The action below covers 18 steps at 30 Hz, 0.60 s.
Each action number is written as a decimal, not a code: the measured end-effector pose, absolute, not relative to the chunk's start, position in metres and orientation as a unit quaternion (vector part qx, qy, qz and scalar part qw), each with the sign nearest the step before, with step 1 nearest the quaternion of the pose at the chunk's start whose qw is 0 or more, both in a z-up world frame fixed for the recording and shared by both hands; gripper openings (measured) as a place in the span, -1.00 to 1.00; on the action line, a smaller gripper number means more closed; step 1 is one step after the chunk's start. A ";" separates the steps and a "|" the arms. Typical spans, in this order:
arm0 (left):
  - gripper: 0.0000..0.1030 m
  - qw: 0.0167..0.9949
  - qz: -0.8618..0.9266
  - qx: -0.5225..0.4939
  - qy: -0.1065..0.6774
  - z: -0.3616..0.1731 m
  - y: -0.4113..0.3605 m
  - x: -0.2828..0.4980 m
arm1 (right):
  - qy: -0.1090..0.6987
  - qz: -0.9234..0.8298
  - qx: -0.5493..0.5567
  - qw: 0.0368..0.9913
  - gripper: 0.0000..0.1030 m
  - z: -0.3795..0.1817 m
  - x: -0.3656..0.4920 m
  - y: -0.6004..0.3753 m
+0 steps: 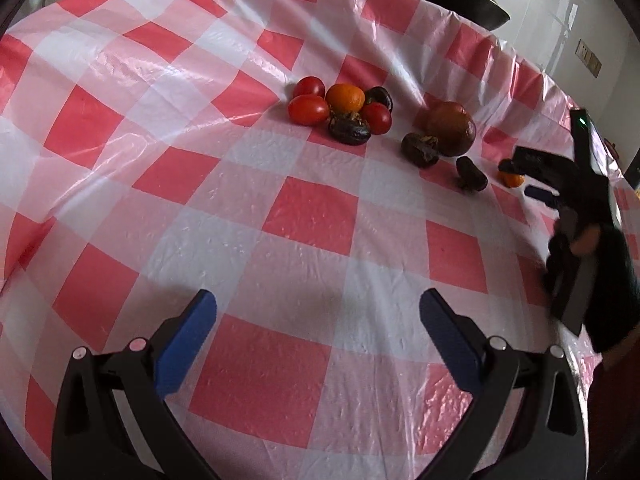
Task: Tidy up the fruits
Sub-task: 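Grasp a mandarin orange with the right tool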
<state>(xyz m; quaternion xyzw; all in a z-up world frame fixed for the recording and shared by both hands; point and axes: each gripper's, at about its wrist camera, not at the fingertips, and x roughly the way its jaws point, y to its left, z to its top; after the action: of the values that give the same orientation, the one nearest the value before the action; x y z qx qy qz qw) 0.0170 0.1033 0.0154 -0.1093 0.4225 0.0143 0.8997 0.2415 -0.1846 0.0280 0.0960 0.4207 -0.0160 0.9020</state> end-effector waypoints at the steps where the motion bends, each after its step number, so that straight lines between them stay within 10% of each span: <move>1: 0.97 0.899 0.015 -0.107 0.424 0.015 0.103 0.017 | 0.425 -0.019 0.087 0.901 0.17 0.027 0.247 -0.182; 3: 0.97 0.899 0.017 -0.103 0.426 0.015 0.102 0.018 | 0.426 -0.023 0.071 0.902 -0.17 0.028 0.247 -0.178; 18: 0.97 0.888 0.035 -0.037 0.457 0.012 0.085 0.029 | 0.386 0.008 0.213 0.898 -0.19 0.028 0.106 -0.235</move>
<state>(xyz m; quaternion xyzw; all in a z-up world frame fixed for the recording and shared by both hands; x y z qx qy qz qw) 0.0288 0.0851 0.0121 -0.0369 0.4567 0.0354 0.8881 0.1061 -0.2345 0.0276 0.2125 0.3862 0.0079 0.8976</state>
